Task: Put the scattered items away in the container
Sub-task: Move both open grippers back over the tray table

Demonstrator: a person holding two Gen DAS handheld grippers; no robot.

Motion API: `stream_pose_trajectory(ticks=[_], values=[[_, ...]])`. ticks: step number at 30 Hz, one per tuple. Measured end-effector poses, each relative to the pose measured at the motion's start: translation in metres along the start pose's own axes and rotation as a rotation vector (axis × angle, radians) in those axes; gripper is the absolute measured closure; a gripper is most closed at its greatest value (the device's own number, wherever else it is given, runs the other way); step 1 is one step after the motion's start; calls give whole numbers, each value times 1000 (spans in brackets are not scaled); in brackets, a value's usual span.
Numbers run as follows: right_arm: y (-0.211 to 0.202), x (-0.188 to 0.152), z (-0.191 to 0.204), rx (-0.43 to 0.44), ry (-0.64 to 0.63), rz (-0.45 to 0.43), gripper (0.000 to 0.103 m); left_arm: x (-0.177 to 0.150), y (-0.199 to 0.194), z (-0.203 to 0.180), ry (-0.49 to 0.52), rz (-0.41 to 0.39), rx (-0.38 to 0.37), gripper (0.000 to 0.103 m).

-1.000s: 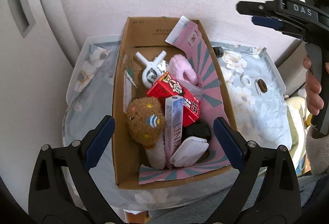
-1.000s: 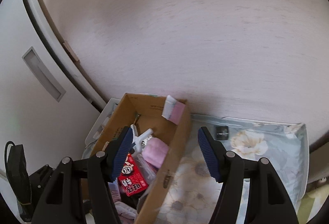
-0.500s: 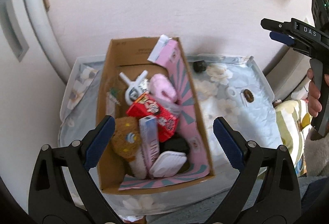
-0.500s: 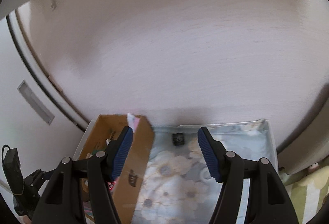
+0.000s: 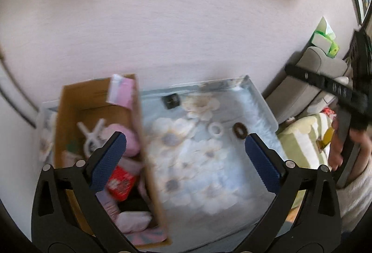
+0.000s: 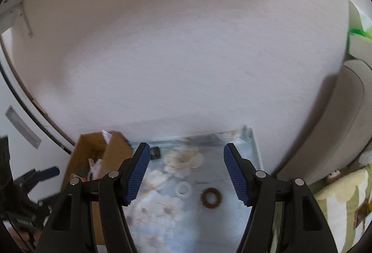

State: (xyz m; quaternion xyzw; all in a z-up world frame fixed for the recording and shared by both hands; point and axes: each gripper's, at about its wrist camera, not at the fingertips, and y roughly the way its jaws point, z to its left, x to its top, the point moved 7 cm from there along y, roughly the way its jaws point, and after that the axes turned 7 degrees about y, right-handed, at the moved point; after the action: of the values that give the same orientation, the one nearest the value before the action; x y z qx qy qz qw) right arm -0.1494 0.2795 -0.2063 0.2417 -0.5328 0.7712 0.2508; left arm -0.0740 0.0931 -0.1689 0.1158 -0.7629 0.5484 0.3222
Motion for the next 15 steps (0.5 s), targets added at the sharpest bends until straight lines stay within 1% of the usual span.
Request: stream_pose_trajectory(ticks=[2,4,7,12,15], values=[[7,-7,-13,-17,4,23,41,9,16,-8,5,27,-18,1],[15,-15,-23,-29,6,50,41,17,39,-13,4,63,-10,1],[28,-29,-35,-46,-10,99,41,23,72,-10,-55,114,16,1],[52,-53,-55,-100,-78,169,41,25,129,6,-213,176,58,1],[69,-72,-58,-67,-97,223,41,23,160,11,-237,204,96,1]])
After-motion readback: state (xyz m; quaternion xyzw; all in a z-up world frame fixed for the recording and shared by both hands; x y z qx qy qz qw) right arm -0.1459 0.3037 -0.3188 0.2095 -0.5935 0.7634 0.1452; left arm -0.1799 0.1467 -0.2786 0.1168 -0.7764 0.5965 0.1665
